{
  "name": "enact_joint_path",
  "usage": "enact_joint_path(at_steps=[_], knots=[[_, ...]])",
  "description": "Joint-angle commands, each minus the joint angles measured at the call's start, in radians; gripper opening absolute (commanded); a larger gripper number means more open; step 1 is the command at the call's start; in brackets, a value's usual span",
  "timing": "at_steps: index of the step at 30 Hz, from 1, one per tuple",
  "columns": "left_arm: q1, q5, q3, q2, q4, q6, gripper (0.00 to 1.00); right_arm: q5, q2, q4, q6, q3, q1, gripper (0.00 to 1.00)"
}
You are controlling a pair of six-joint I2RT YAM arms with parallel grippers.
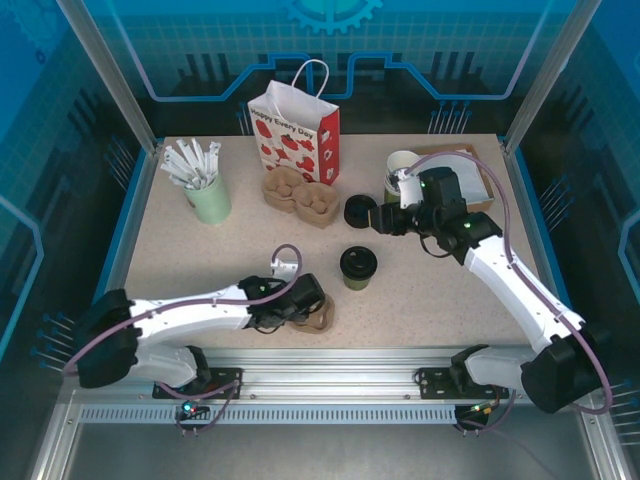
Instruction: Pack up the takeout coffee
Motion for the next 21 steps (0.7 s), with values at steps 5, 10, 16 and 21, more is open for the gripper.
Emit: enact_joint_path(at_steps=[5,10,16,21], knots=[[0.269,0.151,-0.058,-0.233,-0.019,0.166,0.67,-0.030,-0.057,-0.112,-0.092,0.008,0.147,0.56],[0.526,0.370,-0.106,-0.324,0.077,0.264,0.70,-0.083,-0.041,-0.147,-0.129,-0.030,0.331,0.65],[0.639,0.425,0.095,-0.246,0.140,0.449,0.72,0.009,-0.031,-0.148,-0.155,0.012,0.376,0.74],[0.718,0.459,0.393,-0.069,0.199,0.518,0.75,0.083,-0.010,-0.129,-0.144,0.084,0.327,0.78]])
